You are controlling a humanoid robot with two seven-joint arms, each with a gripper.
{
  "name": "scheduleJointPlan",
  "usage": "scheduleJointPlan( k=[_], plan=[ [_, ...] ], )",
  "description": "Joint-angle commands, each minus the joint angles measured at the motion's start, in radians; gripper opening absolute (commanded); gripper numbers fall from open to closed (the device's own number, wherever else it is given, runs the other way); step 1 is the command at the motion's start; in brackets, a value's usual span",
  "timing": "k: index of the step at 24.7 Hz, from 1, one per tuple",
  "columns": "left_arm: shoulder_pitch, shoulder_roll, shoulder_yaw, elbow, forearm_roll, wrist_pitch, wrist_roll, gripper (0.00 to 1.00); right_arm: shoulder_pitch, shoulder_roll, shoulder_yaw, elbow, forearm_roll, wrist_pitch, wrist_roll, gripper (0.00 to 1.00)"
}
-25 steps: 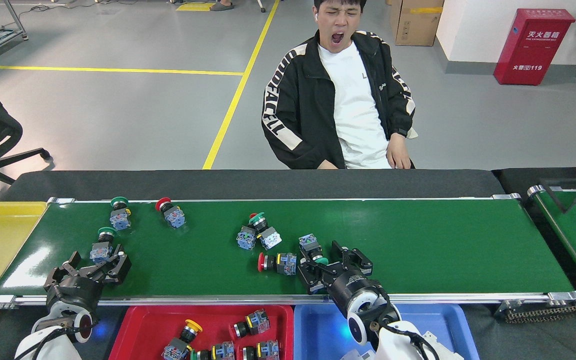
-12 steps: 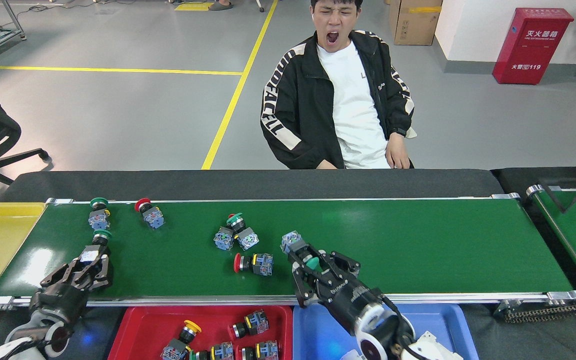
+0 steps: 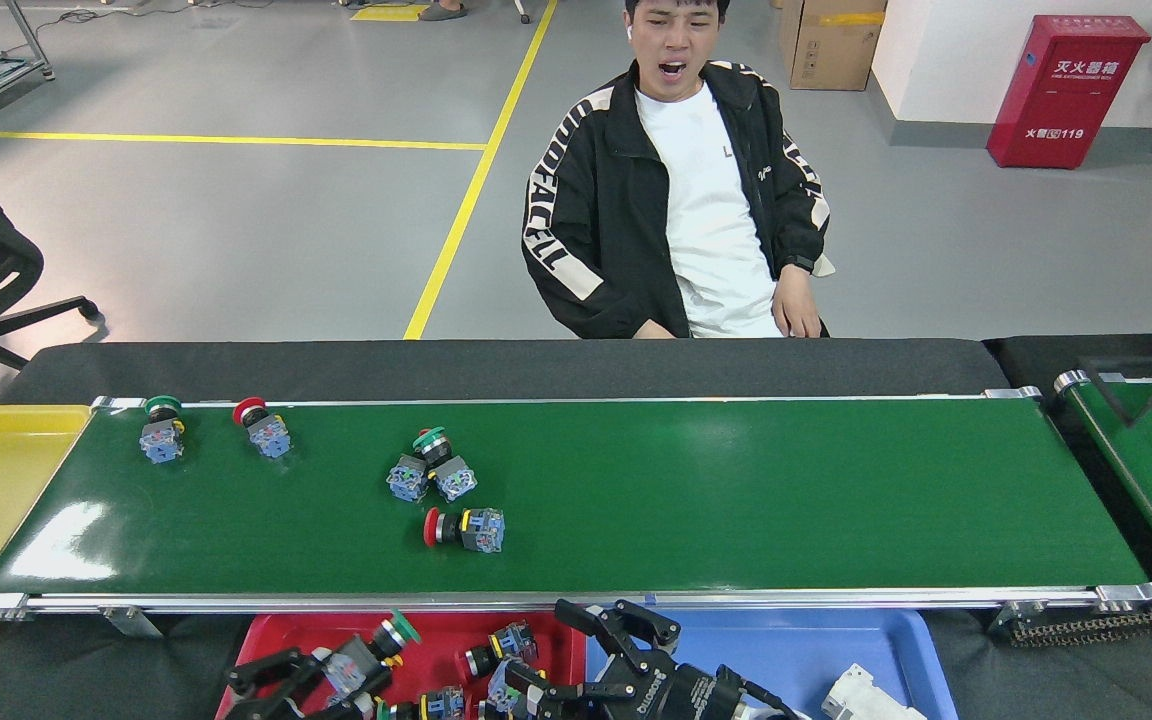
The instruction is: Pick switch part from conveyor to tray
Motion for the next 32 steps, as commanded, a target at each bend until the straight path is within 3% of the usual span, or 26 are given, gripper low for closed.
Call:
scheduleJointPlan(
  k=[1,2,3,6,8,11,15,17,19,26,32],
  plan=[
    [-0.012,-0.034,-0.002,-0.010,-0.031,-0.005,0.020,0.57,-0.050,0.010,-0.066,-0.015,-0.005,0.133,-0.006,1.00],
    [-0.012,-0.048,0.002,-0.010,-0.032,-0.005,0.018,0.75,-0.070,0.010,-0.093,-0.015,-0.003,0.183,-0.006,1.00],
    [-0.013,-0.048,0.005,-0.010,-0.031,-0.005,0.020,1.00,-0.099,0.010,-0.124,-0.015,-0.003,0.251,-0.006,1.00],
    [-0.010,-0.054,0.054,-0.010,-0.019,-0.005,0.020,1.00,-0.130,-0.019,-0.182,-0.012,0.013,0.453,-0.006,1.00],
    [-0.003,-0.065,0.140,-0.008,0.020,-0.005,0.020,1.00,-0.128,-0.068,-0.193,-0.012,0.041,0.585,-0.014,1.00],
    [0.008,-0.132,0.318,0.006,0.063,-0.005,0.012,1.00,-0.107,-0.143,-0.194,-0.014,0.050,0.719,-0.049,1.00],
    [0.017,-0.215,0.537,0.017,0.055,0.026,-0.026,1.00,0.038,-0.221,-0.208,-0.066,0.052,0.749,-0.184,1.00],
    [0.023,-0.221,0.557,0.017,0.057,0.199,-0.060,1.00,0.108,-0.237,-0.210,-0.110,0.052,0.749,-0.216,1.00],
    [0.042,-0.221,0.555,0.015,0.064,0.308,-0.065,1.00,0.150,-0.241,-0.211,-0.143,0.052,0.751,-0.239,1.00],
    [0.030,-0.218,0.554,0.006,0.064,0.324,-0.065,1.00,0.235,-0.238,-0.224,-0.181,0.058,0.751,-0.305,1.00],
    [-0.101,-0.206,0.508,0.063,-0.008,0.328,-0.066,1.00,0.248,-0.230,-0.224,-0.181,0.058,0.751,-0.305,1.00]
  ],
)
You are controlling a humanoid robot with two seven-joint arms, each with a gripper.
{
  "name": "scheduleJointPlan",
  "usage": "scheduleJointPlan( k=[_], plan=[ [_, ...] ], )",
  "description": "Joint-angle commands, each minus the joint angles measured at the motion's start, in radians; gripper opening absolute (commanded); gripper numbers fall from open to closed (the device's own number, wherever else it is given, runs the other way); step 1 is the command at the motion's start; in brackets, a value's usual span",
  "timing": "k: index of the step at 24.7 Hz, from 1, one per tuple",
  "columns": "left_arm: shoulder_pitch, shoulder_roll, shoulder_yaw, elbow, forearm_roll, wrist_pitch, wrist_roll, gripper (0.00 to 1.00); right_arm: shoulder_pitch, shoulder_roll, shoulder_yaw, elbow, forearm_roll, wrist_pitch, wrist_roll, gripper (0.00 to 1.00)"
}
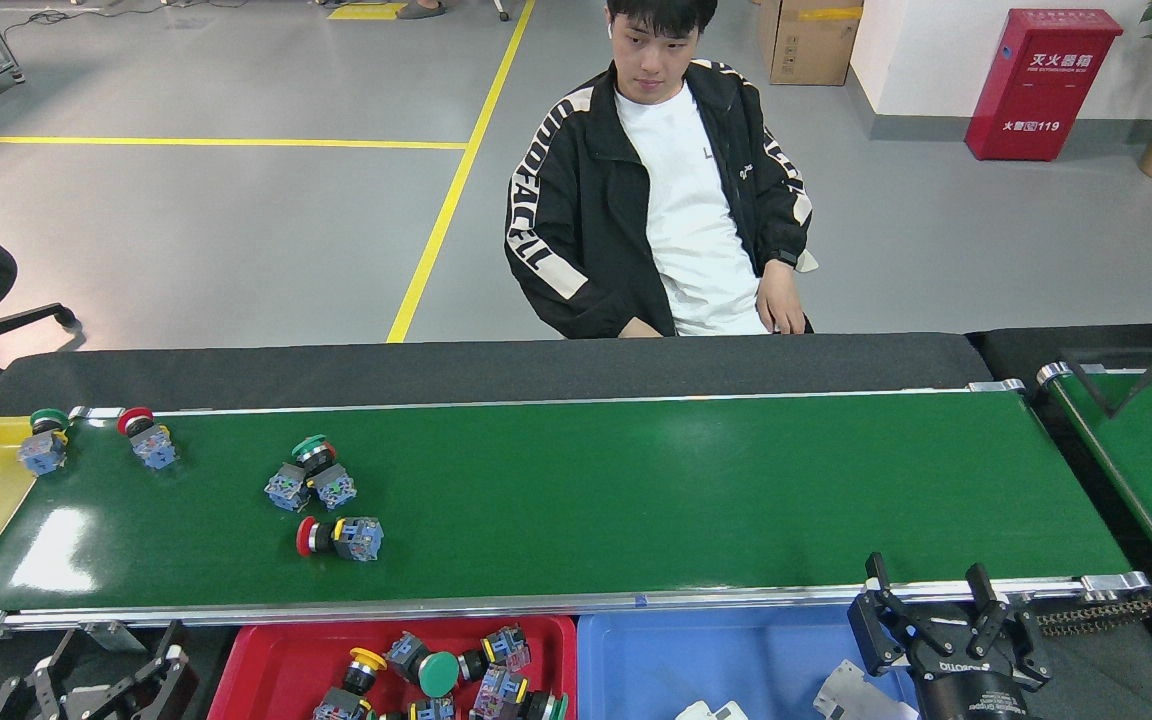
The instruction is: Pick switch part from conveyor to tray
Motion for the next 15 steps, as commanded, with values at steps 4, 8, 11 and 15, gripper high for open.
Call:
scheduleJointPlan(
  k=[4,8,11,15],
  plan=[
    [-0.109,0.010,-0.064,0.099,-0.062,0.005,0.002,1.00,0.011,0.000,-0.004,-0.015,0.003,-0.004,-0.010,1.00],
    [-0.120,0.010,-0.099,0.116,-0.064,0.000,0.002,1.00,0.011,0.000,-0.004,-0.013,0.003,-0.004,-0.010,1.00],
    [-0.126,0.005,-0.140,0.121,-0.067,0.017,0.002,1.00,0.011,-0.001,-0.002,-0.012,0.003,-0.006,-0.010,1.00],
    [-0.195,0.011,-0.200,0.185,-0.067,0.068,0.002,1.00,0.010,-0.001,-0.001,-0.009,0.003,-0.006,-0.010,1.00]
  ],
)
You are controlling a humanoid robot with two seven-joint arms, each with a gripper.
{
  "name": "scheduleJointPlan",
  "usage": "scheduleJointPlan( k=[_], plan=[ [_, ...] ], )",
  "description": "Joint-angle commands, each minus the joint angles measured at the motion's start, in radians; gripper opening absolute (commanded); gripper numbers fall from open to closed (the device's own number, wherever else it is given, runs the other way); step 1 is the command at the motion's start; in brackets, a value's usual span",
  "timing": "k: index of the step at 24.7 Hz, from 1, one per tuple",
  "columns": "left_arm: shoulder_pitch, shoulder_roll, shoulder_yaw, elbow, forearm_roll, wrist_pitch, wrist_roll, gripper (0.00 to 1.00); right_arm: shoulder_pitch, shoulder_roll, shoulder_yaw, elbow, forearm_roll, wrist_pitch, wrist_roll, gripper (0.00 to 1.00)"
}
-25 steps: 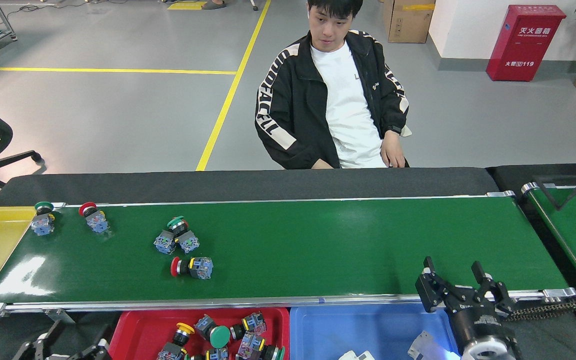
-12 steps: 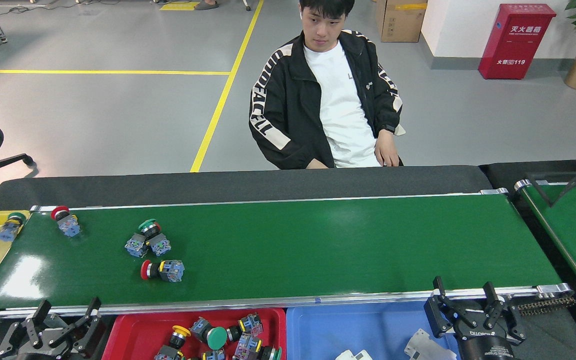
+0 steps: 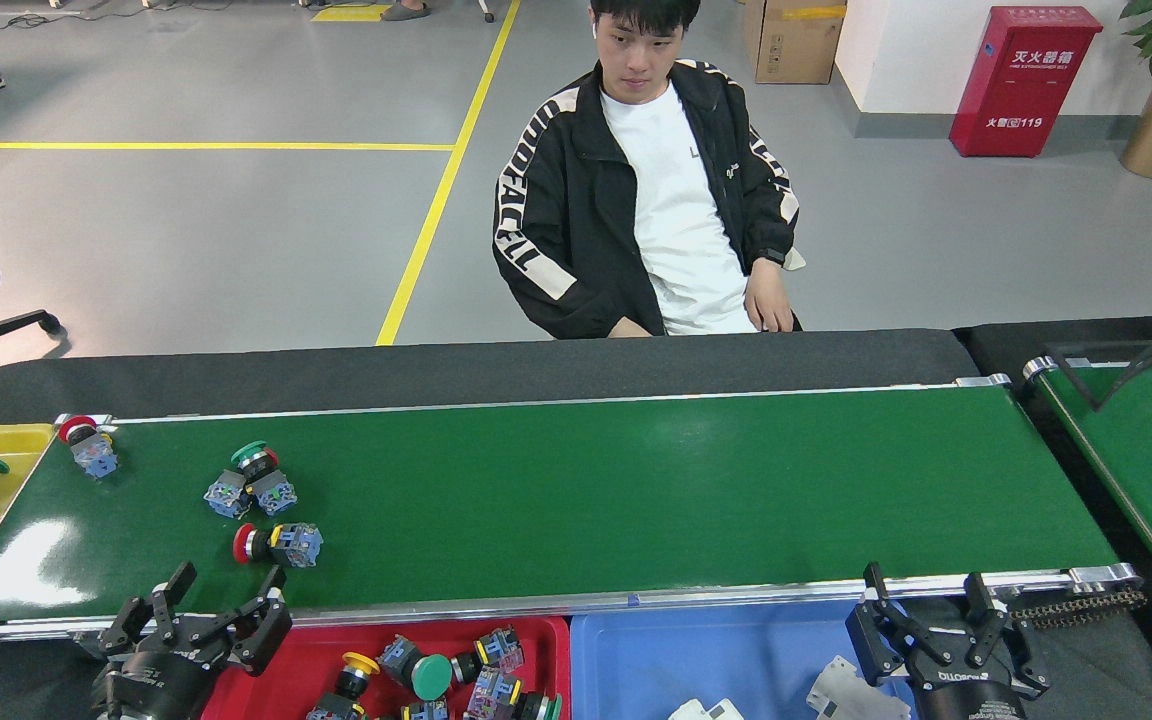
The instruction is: Pick switch part from conveyor to tray
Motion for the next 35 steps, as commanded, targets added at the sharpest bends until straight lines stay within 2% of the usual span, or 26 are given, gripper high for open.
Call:
scheduleJointPlan(
  k=[1,5,6,8,10,11,12,14,15,17,21,24,26,29,30,31,32,33,34,35],
  plan=[
    [-0.058,0.016,-0.015,0.044,-0.002,0.029,0.003,1.00,-0.006,-0.003,-0.002,-0.010,0.003,-0.005,-0.009,1.00],
    [-0.159,0.071,-0.016,0.196,-0.003,0.038,0.006,1.00,-0.007,-0.003,-0.001,-0.008,0.003,-0.006,-0.009,1.00],
    [-0.181,0.087,-0.018,0.232,-0.003,0.055,0.009,0.96,-0.009,-0.003,-0.001,-0.007,0.003,-0.006,-0.009,1.00],
    [-0.193,0.122,-0.028,0.270,-0.002,0.060,0.010,0.74,-0.009,-0.003,-0.001,-0.005,0.003,-0.006,-0.009,1.00],
    [-0.184,0.169,-0.062,0.278,0.008,0.048,0.013,0.39,-0.009,-0.003,-0.001,-0.005,0.003,-0.006,-0.009,1.00],
    [-0.178,0.176,-0.070,0.276,0.012,0.040,0.013,0.26,-0.009,-0.003,-0.001,-0.005,0.003,-0.006,-0.009,1.00],
    [-0.172,0.176,-0.068,0.276,0.014,0.034,0.013,0.18,-0.010,-0.003,-0.001,-0.005,0.003,-0.006,-0.009,1.00],
    [-0.147,0.173,-0.058,0.250,0.046,0.016,0.018,0.16,-0.006,-0.003,-0.001,-0.005,0.003,-0.006,-0.011,1.00],
    [-0.124,0.180,-0.047,0.216,0.098,-0.018,0.019,0.16,-0.006,-0.003,-0.001,-0.005,0.003,-0.006,-0.011,1.00],
    [-0.015,0.203,-0.012,0.083,0.213,-0.152,0.012,0.17,-0.004,-0.001,-0.001,-0.005,0.003,-0.006,-0.011,1.00],
    [0.204,0.199,0.010,-0.172,0.278,-0.373,0.012,0.17,-0.004,-0.001,-0.001,-0.005,0.003,-0.006,-0.011,1.00],
    [0.286,0.166,-0.045,-0.241,0.268,-0.373,0.010,0.17,-0.004,-0.001,-0.001,-0.005,0.003,-0.006,-0.011,1.00],
    [0.312,0.176,-0.116,-0.262,0.261,-0.373,0.010,0.17,-0.004,-0.001,-0.001,-0.005,0.003,-0.006,-0.011,1.00],
    [0.333,0.176,-0.194,-0.273,0.166,-0.373,0.015,0.20,-0.004,-0.001,-0.001,-0.005,0.003,-0.006,-0.011,1.00],
    [0.335,0.174,-0.200,-0.271,0.141,-0.373,0.018,0.27,-0.004,-0.001,-0.001,-0.005,0.003,-0.006,-0.011,1.00],
    [0.335,0.168,-0.202,-0.271,0.132,-0.373,0.019,0.45,-0.004,-0.001,-0.001,-0.005,0.003,-0.006,-0.011,1.00],
    [0.335,0.163,-0.202,-0.268,0.130,-0.373,0.019,0.66,-0.004,-0.001,-0.001,-0.005,0.003,-0.006,-0.011,1.00],
    [0.335,0.163,-0.203,-0.265,0.127,-0.373,0.019,0.95,-0.004,-0.001,-0.001,-0.005,0.003,-0.006,-0.009,1.00],
    [0.335,0.159,-0.203,-0.261,0.127,-0.373,0.019,1.00,-0.004,-0.001,-0.001,-0.005,0.003,-0.006,-0.009,1.00],
    [0.336,0.157,-0.203,-0.256,0.129,-0.373,0.019,1.00,-0.006,0.000,-0.001,-0.003,0.003,-0.006,-0.011,1.00]
  ],
)
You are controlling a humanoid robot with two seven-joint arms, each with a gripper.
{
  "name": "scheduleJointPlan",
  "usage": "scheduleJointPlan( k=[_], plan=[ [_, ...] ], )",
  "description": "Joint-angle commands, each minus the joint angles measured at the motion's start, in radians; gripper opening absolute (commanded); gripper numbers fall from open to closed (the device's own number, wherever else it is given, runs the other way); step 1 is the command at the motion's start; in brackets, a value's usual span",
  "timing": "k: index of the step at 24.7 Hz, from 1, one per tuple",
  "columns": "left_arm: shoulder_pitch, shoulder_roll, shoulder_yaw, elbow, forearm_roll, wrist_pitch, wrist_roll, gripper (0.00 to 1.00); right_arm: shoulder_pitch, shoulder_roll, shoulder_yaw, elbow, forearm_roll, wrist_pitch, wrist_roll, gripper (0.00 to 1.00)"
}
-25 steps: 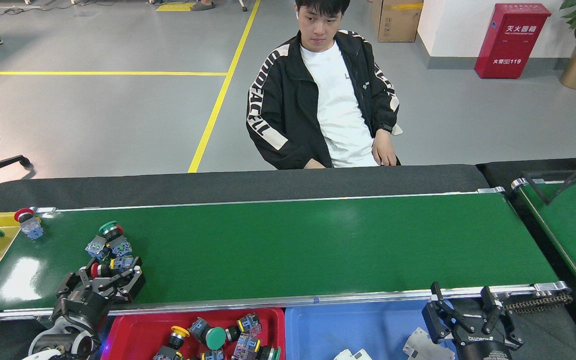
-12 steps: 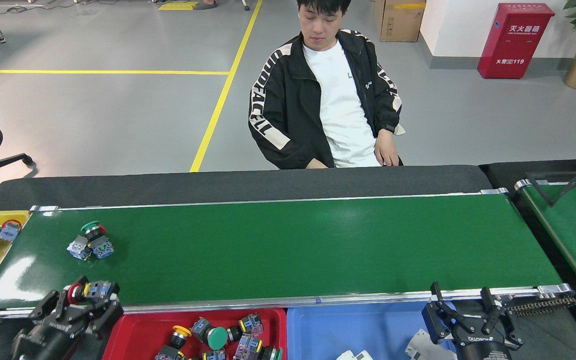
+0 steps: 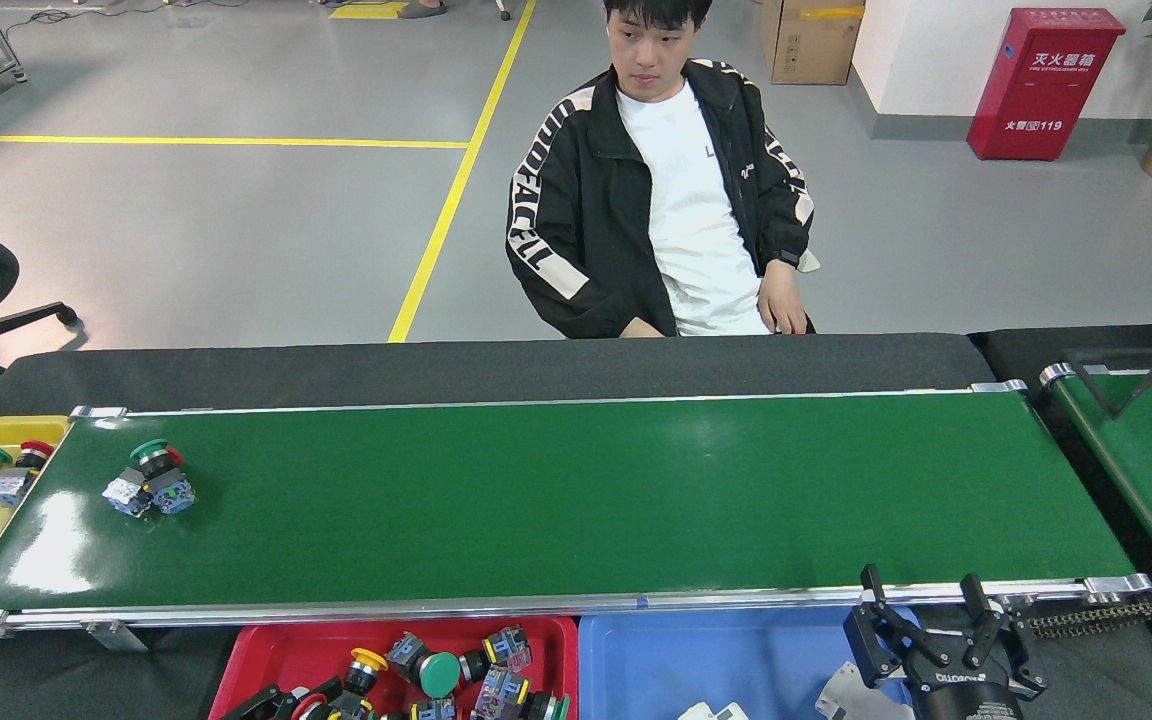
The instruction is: Pick switch part from conveyor to tray
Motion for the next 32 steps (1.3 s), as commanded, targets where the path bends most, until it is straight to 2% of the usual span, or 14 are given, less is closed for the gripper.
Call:
scheduleJointPlan(
  k=[1,5,8,13,16,17,18,21,32],
  plan=[
    [-0.001,0.000,0.003,0.003,0.003,-0.004,0.012,1.00,-0.007,0.000,-0.004,-0.004,0.003,-0.003,-0.009,1.00],
    [-0.007,-0.003,0.057,0.021,0.035,-0.004,0.012,1.00,-0.007,-0.004,-0.004,0.010,0.003,-0.003,-0.009,1.00],
    [-0.012,-0.035,0.194,0.021,0.096,-0.004,0.011,1.00,-0.012,-0.001,-0.004,0.013,0.003,-0.003,-0.009,1.00],
    [-0.035,-0.112,0.420,0.024,0.104,-0.004,0.008,1.00,-0.017,-0.009,-0.004,0.034,0.003,-0.005,-0.009,1.00],
    [-0.050,-0.126,0.494,0.026,0.102,-0.004,0.005,1.00,-0.020,-0.001,-0.004,0.033,0.003,-0.005,-0.011,1.00],
    [-0.053,-0.121,0.494,0.026,0.102,0.026,0.005,1.00,-0.023,-0.001,-0.004,0.031,0.003,-0.005,-0.012,1.00],
    [-0.061,-0.115,0.493,0.026,0.102,0.099,0.005,1.00,-0.030,-0.001,-0.004,0.031,0.001,-0.005,-0.026,1.00],
    [-0.067,-0.113,0.491,0.014,0.099,0.193,0.000,1.00,-0.043,-0.001,-0.004,0.031,0.001,-0.006,-0.047,1.00],
    [-0.052,-0.110,0.496,0.004,0.101,0.191,0.000,1.00,-0.052,0.002,-0.004,0.025,0.003,-0.003,-0.089,1.00]
  ],
)
